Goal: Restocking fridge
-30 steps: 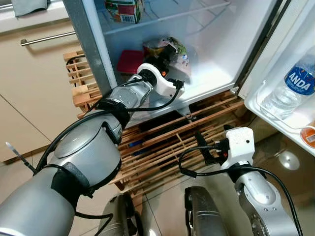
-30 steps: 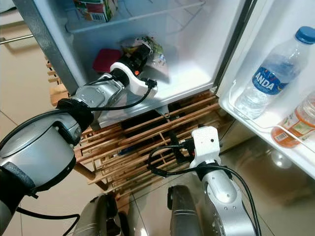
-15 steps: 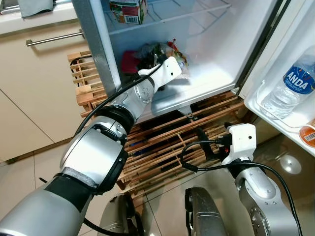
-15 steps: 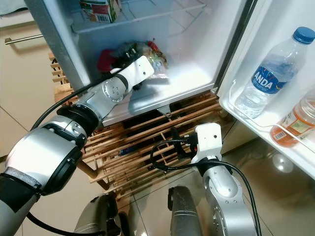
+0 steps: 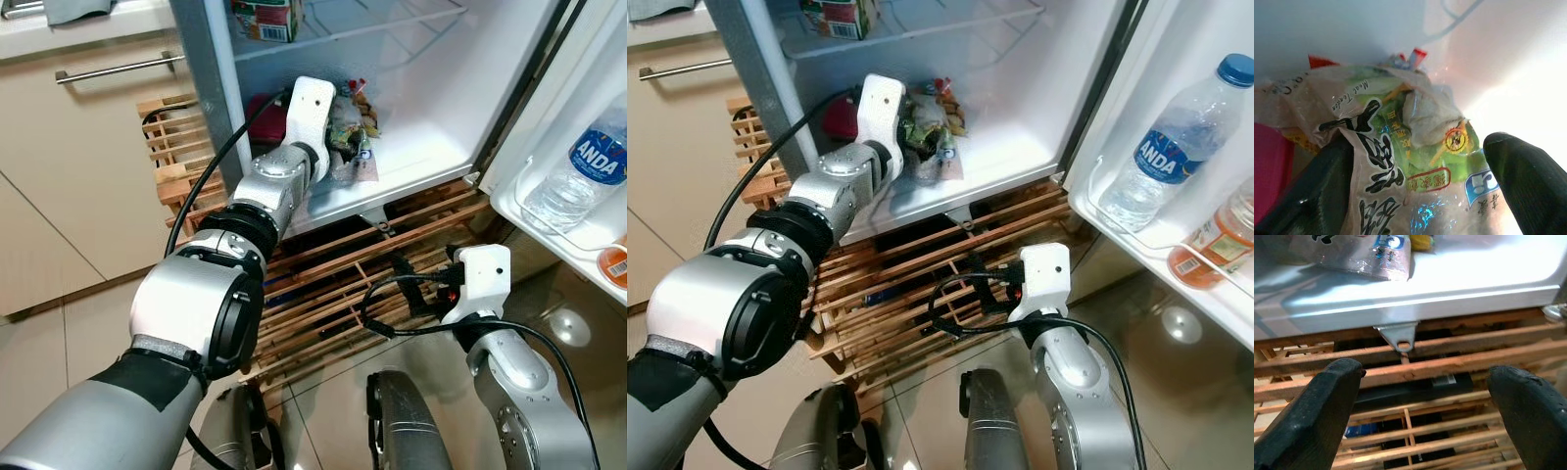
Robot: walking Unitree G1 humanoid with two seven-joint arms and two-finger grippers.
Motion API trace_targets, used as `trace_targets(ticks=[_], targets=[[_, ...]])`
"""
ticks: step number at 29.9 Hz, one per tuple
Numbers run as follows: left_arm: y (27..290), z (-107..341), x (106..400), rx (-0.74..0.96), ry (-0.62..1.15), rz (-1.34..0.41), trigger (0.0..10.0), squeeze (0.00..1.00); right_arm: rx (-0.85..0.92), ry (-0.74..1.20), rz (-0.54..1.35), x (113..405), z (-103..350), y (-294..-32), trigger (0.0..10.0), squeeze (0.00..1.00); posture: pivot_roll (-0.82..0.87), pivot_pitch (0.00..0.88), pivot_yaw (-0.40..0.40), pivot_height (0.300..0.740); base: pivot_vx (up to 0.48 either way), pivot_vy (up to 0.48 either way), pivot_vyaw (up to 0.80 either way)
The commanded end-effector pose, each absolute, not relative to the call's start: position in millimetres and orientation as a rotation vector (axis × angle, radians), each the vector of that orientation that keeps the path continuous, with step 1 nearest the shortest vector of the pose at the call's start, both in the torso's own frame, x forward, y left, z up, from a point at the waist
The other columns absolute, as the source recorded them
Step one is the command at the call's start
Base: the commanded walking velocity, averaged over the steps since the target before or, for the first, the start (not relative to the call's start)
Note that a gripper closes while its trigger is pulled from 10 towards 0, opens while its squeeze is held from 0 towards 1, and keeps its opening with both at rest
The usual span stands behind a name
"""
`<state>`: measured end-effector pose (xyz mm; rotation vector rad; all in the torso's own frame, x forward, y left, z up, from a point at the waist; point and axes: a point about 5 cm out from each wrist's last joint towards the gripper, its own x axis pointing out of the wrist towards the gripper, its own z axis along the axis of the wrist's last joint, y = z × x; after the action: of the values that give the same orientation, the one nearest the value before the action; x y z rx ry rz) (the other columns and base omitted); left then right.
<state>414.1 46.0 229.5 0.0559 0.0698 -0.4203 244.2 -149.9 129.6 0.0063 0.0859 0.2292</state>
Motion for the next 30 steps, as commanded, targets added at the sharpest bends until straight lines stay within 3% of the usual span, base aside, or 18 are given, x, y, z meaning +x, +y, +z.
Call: trace_targets(ticks=[1, 2, 7, 15, 24, 30], targets=[[50.4, 243.7, 416.2, 0.097, 0.004, -0.419, 10.0, 0.84, 0.023, 0.101, 0.220, 244.4, 126.0, -151.9, 10.0, 0.07, -0.28, 0.089, 0.025, 0.641, 0.000, 0.000, 0.00], [51.0, 243.3, 415.8, 0.100, -0.005, -0.422, 10.0, 0.00, 0.023, 0.100, 0.219, 245.3, 125.8, -152.2, 10.0, 0.07, -0.27, 0.080, 0.025, 0.641, 0.000, 0.000, 0.00], [40.6, 231.5, 402.8, 0.115, -0.046, -0.539, 10.0, 0.00, 0.018, 0.088, 0.214, 250.1, 127.3, -154.8, 10.0, 0.07, -0.25, 0.056, 0.027, 0.641, 0.000, 0.000, 0.00], [27.6, 203.4, 346.5, -0.032, -0.075, -0.774, 10.0, 0.00, 0.022, 0.051, 0.191, 264.5, 128.8, -155.0, 10.0, 0.07, -0.20, 0.000, 0.053, 0.641, 0.000, 0.000, 0.00], [34.5, 193.2, 337.5, 0.110, -0.098, -0.724, 10.0, 0.00, 0.020, 0.044, 0.202, 272.3, 125.3, -151.3, 10.0, 0.07, -0.18, 0.000, 0.046, 0.641, 0.000, 0.000, 0.00], [47.7, 188.1, 328.7, 0.064, -0.075, -0.698, 10.0, 0.00, 0.018, 0.033, 0.182, 272.8, 124.4, -154.0, 10.0, 0.07, -0.18, 0.000, 0.059, 0.641, 0.000, 0.000, 0.00]])
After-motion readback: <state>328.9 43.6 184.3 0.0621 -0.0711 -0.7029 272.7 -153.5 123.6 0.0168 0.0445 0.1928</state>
